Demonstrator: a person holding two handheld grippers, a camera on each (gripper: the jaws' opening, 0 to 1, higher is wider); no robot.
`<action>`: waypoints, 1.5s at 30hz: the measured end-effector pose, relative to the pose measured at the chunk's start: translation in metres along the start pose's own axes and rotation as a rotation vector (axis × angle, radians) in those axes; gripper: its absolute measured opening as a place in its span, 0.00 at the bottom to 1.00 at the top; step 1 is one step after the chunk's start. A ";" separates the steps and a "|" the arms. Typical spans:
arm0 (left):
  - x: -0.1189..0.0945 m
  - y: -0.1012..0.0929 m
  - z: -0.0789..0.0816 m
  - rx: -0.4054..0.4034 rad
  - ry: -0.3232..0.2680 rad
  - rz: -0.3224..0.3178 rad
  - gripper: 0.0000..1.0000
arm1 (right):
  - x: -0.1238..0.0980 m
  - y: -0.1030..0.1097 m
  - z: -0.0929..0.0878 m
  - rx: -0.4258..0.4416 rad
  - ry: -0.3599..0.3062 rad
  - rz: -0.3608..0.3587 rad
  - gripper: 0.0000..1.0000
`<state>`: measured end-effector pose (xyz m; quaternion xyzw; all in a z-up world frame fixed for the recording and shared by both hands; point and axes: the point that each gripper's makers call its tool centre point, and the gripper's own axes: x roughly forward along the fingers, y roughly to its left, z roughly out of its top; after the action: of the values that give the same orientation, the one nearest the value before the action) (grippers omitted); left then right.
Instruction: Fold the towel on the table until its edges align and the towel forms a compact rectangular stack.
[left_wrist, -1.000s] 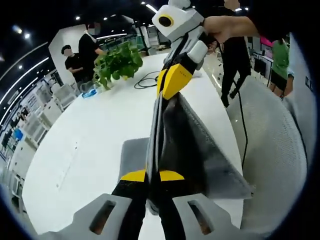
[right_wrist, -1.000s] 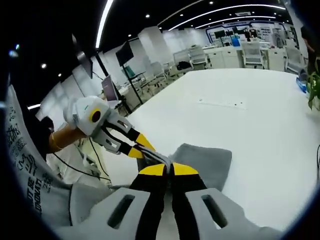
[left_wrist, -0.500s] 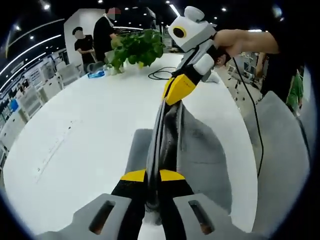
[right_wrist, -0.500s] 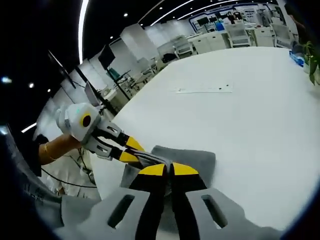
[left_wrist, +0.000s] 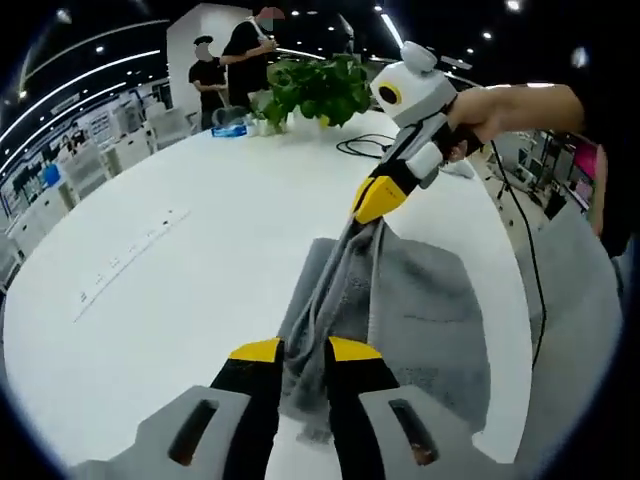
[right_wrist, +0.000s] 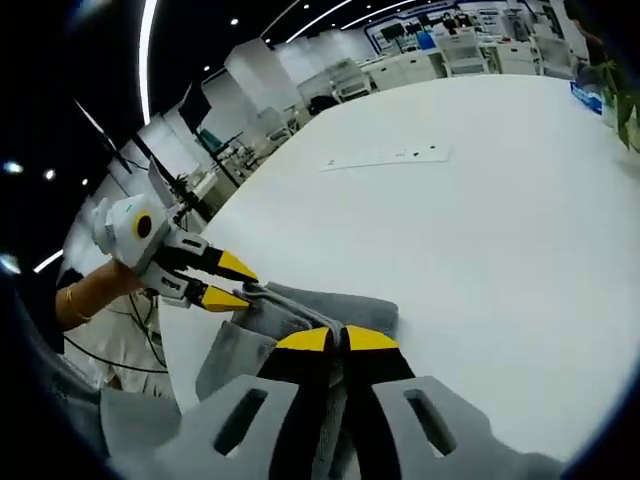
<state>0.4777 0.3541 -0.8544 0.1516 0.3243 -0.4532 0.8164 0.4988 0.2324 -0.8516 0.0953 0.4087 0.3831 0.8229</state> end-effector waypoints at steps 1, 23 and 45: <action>-0.004 -0.004 -0.002 -0.039 -0.011 -0.017 0.21 | 0.000 -0.002 0.003 -0.001 -0.021 -0.008 0.04; -0.009 -0.042 -0.053 -0.350 0.106 -0.137 0.05 | 0.005 0.014 -0.014 -0.108 0.012 0.020 0.19; 0.015 0.016 -0.029 -0.154 0.038 0.097 0.04 | 0.016 -0.019 -0.025 -0.086 0.002 -0.098 0.13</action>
<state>0.4856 0.3695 -0.8867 0.1126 0.3657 -0.3840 0.8403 0.4964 0.2271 -0.8860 0.0391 0.3969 0.3597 0.8435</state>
